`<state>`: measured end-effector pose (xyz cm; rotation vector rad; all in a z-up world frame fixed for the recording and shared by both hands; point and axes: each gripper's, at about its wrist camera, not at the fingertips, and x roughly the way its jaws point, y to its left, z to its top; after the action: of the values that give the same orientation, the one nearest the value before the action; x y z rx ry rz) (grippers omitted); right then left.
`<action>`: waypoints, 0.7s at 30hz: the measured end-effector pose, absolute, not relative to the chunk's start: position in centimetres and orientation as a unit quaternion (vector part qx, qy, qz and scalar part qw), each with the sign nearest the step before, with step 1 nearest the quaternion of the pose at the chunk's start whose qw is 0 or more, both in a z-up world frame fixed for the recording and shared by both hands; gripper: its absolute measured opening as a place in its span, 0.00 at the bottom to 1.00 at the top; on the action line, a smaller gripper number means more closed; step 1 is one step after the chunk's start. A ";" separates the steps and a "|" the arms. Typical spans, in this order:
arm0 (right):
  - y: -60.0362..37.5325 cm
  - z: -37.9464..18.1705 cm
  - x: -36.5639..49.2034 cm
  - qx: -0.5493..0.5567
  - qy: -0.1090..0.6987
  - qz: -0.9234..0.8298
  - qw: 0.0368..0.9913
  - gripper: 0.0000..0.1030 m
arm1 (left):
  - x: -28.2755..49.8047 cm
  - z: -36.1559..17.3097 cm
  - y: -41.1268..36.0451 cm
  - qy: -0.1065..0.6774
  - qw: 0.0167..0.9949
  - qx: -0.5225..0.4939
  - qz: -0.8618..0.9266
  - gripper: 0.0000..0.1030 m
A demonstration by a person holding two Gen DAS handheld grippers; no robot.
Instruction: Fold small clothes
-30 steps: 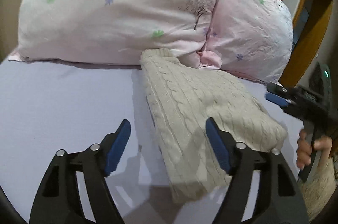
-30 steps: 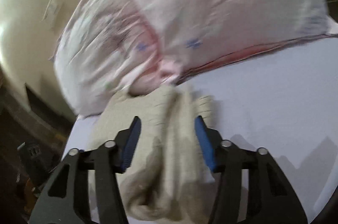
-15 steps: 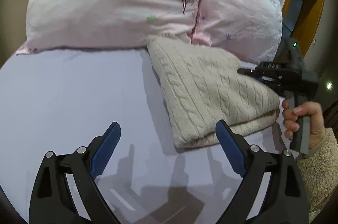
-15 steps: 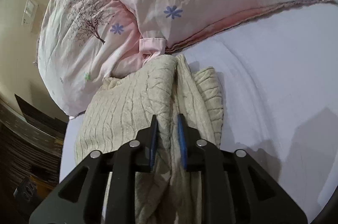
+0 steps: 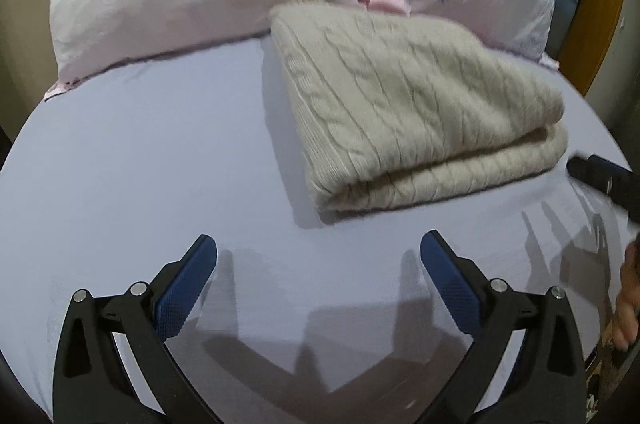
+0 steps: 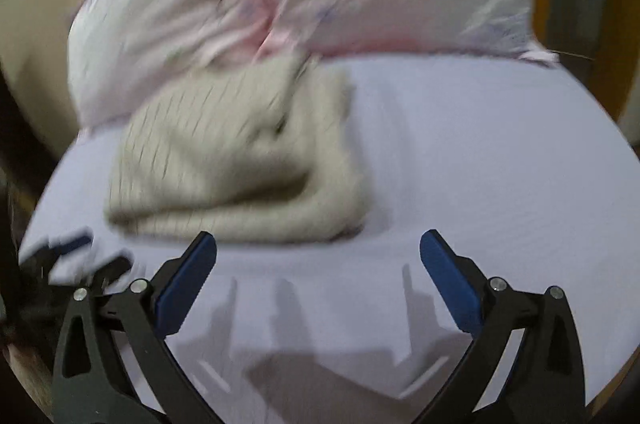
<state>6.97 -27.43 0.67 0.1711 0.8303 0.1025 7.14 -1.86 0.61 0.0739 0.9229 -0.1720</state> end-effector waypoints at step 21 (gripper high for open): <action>-21.9 -1.7 9.2 0.003 0.441 0.015 0.897 0.98 | 7.4 0.5 -2.2 0.449 0.889 0.052 -0.080 0.99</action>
<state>9.17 -21.94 -1.75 0.0054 0.9138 0.0301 7.40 -2.22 0.46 0.1088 0.9321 -0.1660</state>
